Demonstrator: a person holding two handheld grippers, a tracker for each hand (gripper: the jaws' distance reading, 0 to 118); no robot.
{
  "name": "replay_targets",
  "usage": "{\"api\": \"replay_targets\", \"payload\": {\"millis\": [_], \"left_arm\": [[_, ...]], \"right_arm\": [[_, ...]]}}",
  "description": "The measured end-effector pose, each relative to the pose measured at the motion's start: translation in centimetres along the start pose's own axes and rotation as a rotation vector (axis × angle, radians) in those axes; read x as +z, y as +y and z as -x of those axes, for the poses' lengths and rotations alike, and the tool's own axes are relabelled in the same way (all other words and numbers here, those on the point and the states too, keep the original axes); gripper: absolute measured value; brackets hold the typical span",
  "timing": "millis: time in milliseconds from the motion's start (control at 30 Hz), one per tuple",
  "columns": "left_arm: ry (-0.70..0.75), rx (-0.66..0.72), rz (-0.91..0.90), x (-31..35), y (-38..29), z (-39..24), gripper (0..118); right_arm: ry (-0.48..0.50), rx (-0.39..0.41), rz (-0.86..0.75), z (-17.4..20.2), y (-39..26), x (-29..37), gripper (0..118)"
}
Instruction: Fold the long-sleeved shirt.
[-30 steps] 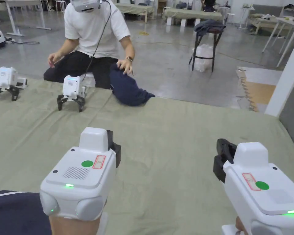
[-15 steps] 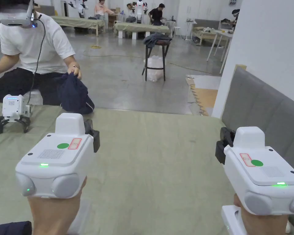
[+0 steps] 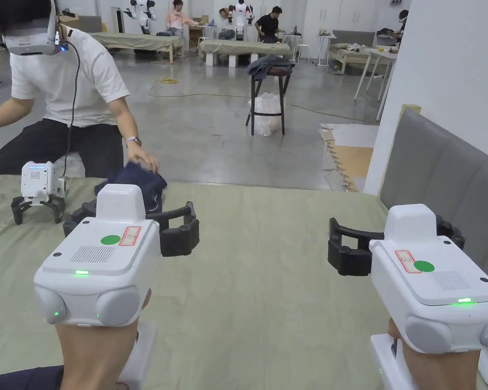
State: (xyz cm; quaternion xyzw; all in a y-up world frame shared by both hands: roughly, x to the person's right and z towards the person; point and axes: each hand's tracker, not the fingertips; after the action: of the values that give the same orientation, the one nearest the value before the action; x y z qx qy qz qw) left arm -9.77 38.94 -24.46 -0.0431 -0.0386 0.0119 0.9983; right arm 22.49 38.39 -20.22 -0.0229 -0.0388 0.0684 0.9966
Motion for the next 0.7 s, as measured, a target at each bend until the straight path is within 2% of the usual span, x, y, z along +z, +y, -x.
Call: {"api": "replay_targets", "payload": {"millis": [133, 333, 700], "left_arm": [[-0.009, 0.0, 0.004, 0.2, -0.2, -0.3, 111], [-0.041, -0.015, -0.053, 1.1, 0.0, -0.4, 111], [-0.032, -0.011, -0.053, 1.3, 0.3, -0.2, 111]], "right_arm": [[-0.019, -0.024, -0.003, -0.2, 0.0, 0.2, 118], [-0.037, -0.02, -0.024, -0.6, 0.1, 0.5, 118], [-0.067, -0.03, -0.039, -1.0, 0.1, 0.9, 118]]}}
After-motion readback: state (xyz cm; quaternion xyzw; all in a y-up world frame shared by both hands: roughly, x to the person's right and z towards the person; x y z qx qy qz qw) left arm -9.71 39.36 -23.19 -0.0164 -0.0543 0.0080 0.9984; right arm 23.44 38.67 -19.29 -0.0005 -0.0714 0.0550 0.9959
